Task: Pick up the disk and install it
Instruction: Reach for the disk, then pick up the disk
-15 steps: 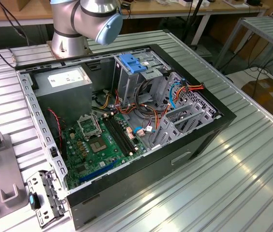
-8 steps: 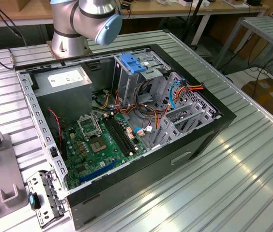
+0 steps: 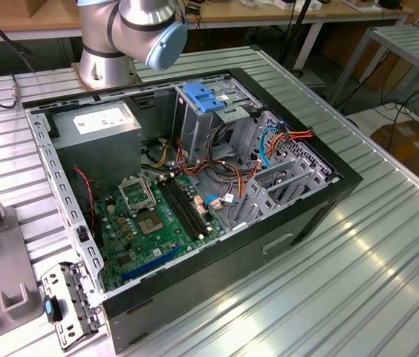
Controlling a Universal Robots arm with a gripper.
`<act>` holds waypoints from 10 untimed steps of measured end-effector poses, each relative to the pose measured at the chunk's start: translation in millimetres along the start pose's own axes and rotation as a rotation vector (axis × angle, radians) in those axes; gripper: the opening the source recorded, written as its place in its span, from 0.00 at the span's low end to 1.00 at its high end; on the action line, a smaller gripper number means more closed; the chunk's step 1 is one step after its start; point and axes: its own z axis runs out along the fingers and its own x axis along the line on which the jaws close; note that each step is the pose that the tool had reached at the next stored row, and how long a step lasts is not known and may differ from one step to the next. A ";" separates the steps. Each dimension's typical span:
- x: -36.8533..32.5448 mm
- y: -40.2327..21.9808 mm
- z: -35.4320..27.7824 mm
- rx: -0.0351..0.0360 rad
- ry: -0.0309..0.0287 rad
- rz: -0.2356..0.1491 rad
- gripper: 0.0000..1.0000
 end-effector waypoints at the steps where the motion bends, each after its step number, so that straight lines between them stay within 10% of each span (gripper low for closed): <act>1: 0.7 -0.6 0.1 0.0000 0.0000 0.000 0.11; 10: 1.0 -0.6 0.0 0.0001 0.0000 0.000 0.11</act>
